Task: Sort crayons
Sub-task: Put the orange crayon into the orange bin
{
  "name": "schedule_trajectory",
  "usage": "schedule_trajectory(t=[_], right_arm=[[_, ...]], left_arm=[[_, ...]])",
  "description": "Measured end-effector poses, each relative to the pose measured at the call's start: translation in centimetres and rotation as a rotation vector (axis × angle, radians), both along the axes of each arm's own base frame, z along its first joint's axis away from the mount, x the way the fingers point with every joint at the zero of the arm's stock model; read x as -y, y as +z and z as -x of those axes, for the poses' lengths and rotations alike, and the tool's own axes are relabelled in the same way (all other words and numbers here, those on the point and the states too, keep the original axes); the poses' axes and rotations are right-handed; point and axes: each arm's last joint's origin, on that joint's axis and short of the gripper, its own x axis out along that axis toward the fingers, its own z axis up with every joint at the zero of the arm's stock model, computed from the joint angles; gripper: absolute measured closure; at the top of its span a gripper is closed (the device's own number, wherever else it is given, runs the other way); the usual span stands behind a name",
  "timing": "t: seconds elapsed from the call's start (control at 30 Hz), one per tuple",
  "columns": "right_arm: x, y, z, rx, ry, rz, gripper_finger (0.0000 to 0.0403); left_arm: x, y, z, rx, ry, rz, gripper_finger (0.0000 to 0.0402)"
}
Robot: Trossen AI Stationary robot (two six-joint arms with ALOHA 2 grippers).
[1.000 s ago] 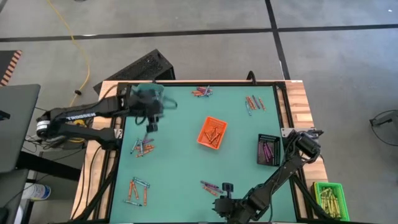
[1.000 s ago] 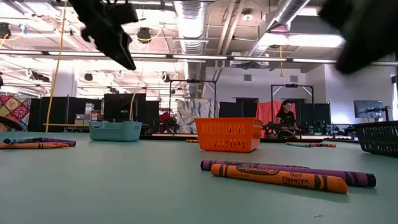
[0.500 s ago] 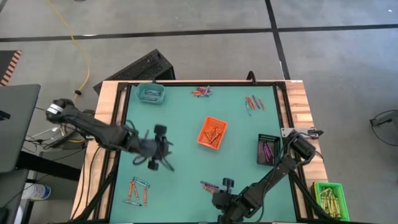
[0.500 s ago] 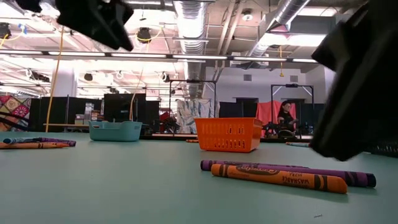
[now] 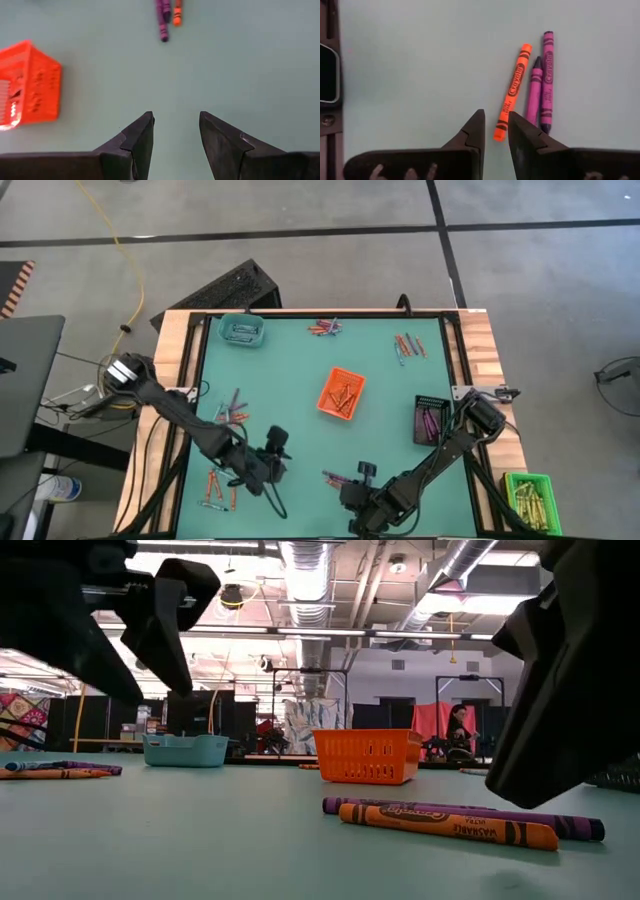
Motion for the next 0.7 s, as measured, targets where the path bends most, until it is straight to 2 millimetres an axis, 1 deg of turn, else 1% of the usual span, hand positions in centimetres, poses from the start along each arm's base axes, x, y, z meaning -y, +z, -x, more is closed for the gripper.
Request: schedule_trajectory(t=[0.1,0.33,0.53,0.7], right_arm=[[0.1,-0.6,-0.2,-0.011,-0.013,0.004,0.0327],[0.2,-1.7,-0.6,-0.047,-0.019,-0.027,0.0327],[0.2,-1.7,-0.9,-0.028,-0.016,-0.037,0.0332],[0.1,-1.7,-0.9,-0.021,0.002,-0.035,0.0352]], left_arm=[[0.7,-0.7,-0.2,0.003,-0.017,0.001,0.0253],[1.1,-0.8,-0.3,0.024,-0.032,0.022,0.0253],[1.2,-0.8,-0.3,0.028,-0.038,0.028,0.0253],[1.2,-0.8,-0.3,0.029,-0.041,0.024,0.0253]])
